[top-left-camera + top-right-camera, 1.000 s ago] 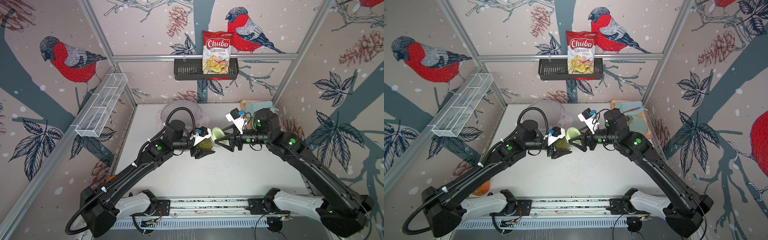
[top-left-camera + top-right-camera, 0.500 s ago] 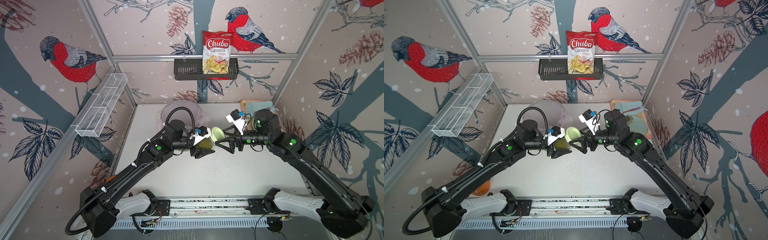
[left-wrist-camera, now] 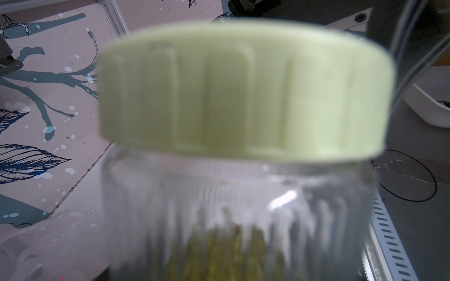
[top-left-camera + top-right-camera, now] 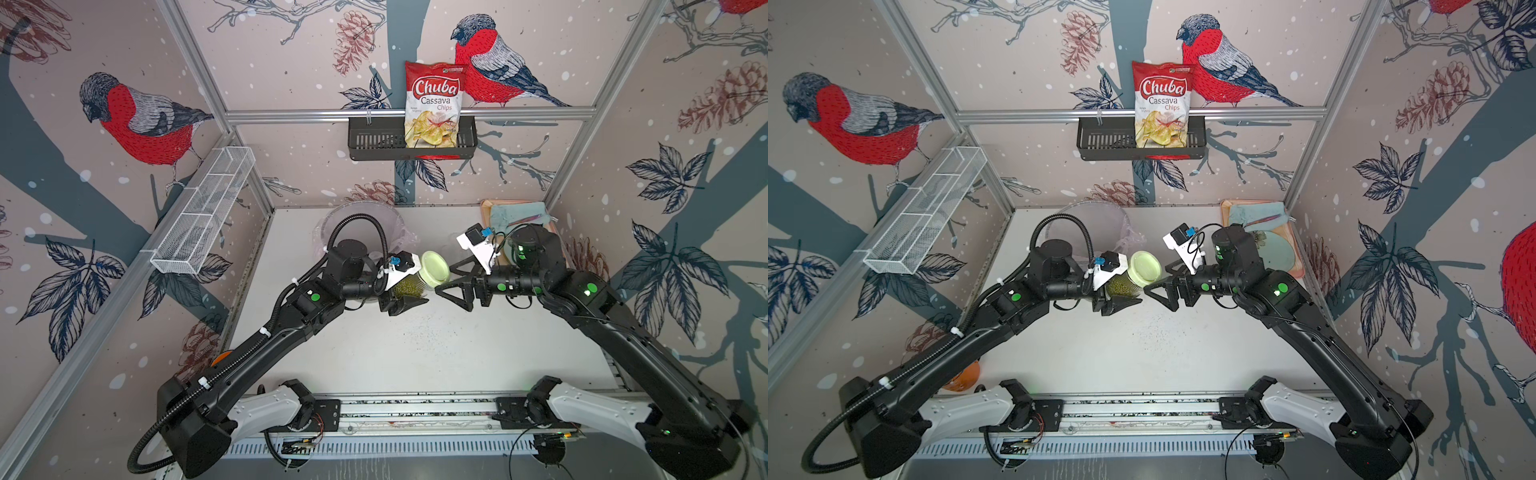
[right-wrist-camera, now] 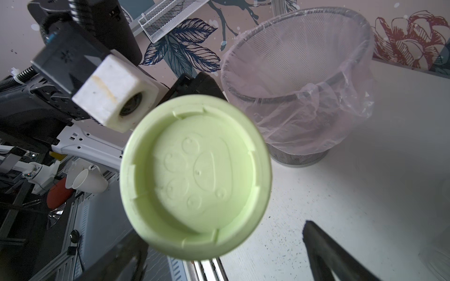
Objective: Empty moldy mung beans from jars
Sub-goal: Unscrew the lid from the jar.
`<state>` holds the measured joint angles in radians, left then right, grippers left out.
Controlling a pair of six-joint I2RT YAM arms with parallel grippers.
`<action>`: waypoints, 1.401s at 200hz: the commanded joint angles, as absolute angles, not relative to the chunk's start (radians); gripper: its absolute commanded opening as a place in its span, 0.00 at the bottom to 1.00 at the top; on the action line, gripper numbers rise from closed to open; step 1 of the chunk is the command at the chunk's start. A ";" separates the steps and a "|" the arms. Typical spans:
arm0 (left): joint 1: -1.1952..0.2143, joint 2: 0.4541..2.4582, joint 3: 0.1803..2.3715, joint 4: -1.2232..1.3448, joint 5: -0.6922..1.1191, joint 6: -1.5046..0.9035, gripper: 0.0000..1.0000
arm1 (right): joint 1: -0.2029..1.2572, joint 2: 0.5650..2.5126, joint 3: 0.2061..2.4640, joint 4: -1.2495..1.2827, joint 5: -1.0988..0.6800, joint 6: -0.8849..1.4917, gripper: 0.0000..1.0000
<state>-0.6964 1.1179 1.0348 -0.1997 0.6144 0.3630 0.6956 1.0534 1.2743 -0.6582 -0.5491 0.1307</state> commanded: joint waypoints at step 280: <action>-0.692 1.117 1.042 -0.086 0.649 0.354 0.00 | 0.772 1.128 1.452 -0.678 -0.437 0.152 1.00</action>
